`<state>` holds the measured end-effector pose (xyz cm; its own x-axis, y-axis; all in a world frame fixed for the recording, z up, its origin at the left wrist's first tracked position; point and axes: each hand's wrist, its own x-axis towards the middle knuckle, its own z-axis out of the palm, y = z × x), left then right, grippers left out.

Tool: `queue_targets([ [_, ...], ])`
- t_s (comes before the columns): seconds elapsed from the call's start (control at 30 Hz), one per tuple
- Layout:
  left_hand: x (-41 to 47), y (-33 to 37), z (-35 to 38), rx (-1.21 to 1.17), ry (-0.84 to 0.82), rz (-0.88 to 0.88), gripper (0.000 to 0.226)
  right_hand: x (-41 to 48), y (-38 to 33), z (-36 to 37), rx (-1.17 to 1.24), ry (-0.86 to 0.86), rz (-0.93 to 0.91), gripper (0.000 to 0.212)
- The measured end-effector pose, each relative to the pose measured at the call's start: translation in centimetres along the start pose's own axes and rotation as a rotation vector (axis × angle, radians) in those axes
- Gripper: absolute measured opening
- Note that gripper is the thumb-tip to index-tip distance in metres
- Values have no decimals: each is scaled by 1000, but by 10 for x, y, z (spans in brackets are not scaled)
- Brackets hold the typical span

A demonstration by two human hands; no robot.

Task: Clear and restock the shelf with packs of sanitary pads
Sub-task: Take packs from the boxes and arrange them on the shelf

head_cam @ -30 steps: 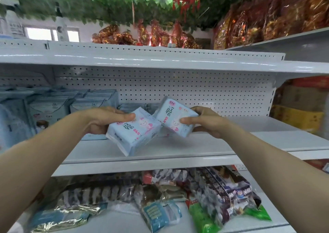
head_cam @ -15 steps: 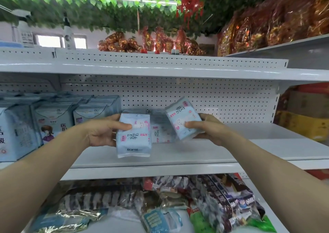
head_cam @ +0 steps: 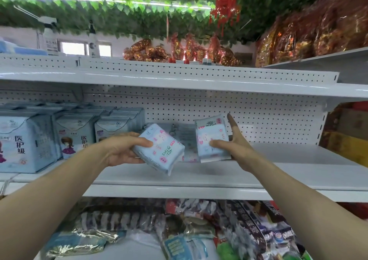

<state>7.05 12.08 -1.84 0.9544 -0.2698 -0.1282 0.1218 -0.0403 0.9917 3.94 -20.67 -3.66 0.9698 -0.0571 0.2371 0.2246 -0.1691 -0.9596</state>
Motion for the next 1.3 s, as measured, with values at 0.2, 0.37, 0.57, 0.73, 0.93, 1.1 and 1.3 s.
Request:
queue_targets([
  [0.2, -3, -3, 1, 15, -57, 38, 54, -3, -4, -2, 23, 36, -6, 81],
  [0.37, -5, -5, 1, 6, -64, 68, 64, 0, 1, -4, 41, 80, 33, 78],
  [0.57, -3, -6, -3, 10, -21, 66, 61, 1, 4, -3, 98, 132, 21, 75],
  [0.73, -4, -7, -5, 39, -23, 60, 61, 0, 5, -3, 88, 124, -14, 67],
  [0.93, -7, -3, -5, 109, 15, 28, 99, 4, 4, -2, 141, 172, -3, 54],
  [1.1, -2, -2, -7, 84, 106, 38, 58, 7, 6, -3, 110, 180, 4, 44],
  [1.3, 2, -4, -12, 109, 79, 11, 56, 9, 6, -3, 79, 159, -7, 34],
])
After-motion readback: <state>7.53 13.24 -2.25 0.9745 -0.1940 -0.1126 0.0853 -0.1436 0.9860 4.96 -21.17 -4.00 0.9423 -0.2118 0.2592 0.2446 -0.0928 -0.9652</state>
